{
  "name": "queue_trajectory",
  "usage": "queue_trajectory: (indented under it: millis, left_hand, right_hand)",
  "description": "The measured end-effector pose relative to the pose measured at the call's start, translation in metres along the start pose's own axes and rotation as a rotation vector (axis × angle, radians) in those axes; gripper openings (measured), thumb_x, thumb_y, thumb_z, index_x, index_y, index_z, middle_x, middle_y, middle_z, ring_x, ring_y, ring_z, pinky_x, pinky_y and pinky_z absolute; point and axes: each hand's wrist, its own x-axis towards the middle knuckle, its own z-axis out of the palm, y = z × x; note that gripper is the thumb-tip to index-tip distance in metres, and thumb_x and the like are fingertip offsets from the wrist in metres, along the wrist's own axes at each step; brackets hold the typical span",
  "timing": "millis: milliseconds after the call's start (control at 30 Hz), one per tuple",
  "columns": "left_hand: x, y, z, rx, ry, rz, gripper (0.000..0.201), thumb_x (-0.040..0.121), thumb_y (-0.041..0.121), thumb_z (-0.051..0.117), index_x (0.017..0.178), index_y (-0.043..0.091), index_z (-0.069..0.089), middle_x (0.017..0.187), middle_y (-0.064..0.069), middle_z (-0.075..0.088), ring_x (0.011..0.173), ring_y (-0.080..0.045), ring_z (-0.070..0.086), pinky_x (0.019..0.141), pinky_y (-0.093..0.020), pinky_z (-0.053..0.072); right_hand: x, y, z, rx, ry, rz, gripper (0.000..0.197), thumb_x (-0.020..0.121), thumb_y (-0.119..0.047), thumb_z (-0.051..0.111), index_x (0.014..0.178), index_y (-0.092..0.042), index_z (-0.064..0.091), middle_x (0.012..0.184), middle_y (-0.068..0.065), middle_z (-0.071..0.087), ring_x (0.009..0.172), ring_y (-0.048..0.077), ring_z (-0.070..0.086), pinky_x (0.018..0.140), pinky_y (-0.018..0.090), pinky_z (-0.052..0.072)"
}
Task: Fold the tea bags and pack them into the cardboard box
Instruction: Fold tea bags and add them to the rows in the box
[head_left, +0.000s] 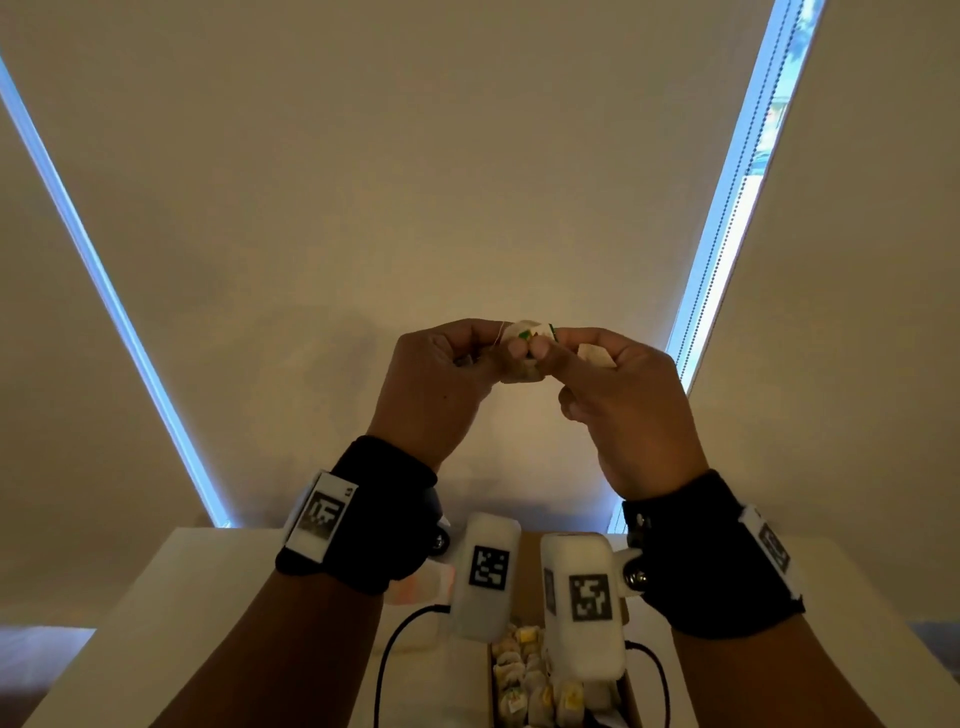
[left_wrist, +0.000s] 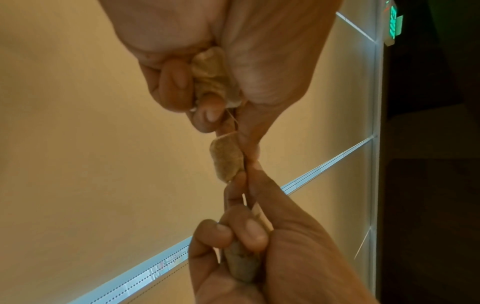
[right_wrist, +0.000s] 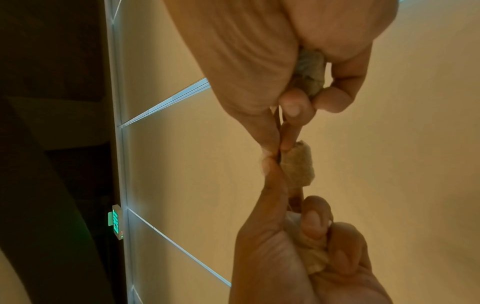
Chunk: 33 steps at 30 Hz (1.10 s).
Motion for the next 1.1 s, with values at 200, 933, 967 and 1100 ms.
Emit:
queue_trajectory:
  millis: [200,933,967,1100]
  left_hand:
    - [0.002,0.001,-0.006,-0.046,0.032,-0.076,0.011,0.094,0.013,0.070,0.097,0.015,0.080,0.068,0.003,0.073,0.057,-0.017,0.031,0.045,-0.016,0.030]
    - [-0.016,0.004,-0.012,0.197,-0.086,-0.090,0.009,0.091,0.016,0.072,0.093,0.010,0.079,0.054,0.012,0.060,0.047,-0.001,0.046,0.047,-0.011,0.036]
    - [-0.016,0.003,-0.011,0.231,-0.051,-0.061,0.009,0.091,0.016,0.073,0.092,0.010,0.079,0.052,0.014,0.061,0.047,0.000,0.049,0.048,-0.009,0.037]
    - [-0.017,0.000,-0.009,0.321,0.014,0.018,0.008,0.089,0.022,0.074,0.085,0.017,0.079,0.062,0.014,0.070,0.058,0.001,0.057,0.060,-0.015,0.046]
  right_hand:
    - [0.004,-0.002,-0.004,0.251,-0.122,0.282,0.020,0.096,-0.014,0.063,0.115,-0.015,0.056,0.081,0.002,0.059,0.057,0.017,0.051,0.067,0.034,0.048]
    - [-0.015,0.007,-0.014,0.225,-0.196,0.157,0.016,0.094,0.007,0.057,0.085,-0.004,0.063,0.090,0.010,0.075,0.093,0.030,0.075,0.079,0.033,0.061]
    - [-0.017,0.006,-0.013,0.239,-0.199,0.160,0.014,0.096,0.004,0.055,0.093,-0.004,0.067,0.094,0.011,0.076,0.093,0.029,0.075,0.079,0.033,0.061]
    - [-0.021,0.002,-0.010,0.253,-0.215,0.142,0.015,0.099,-0.011,0.059,0.111,-0.004,0.063,0.101,0.010,0.077,0.092,0.030,0.076,0.082,0.036,0.062]
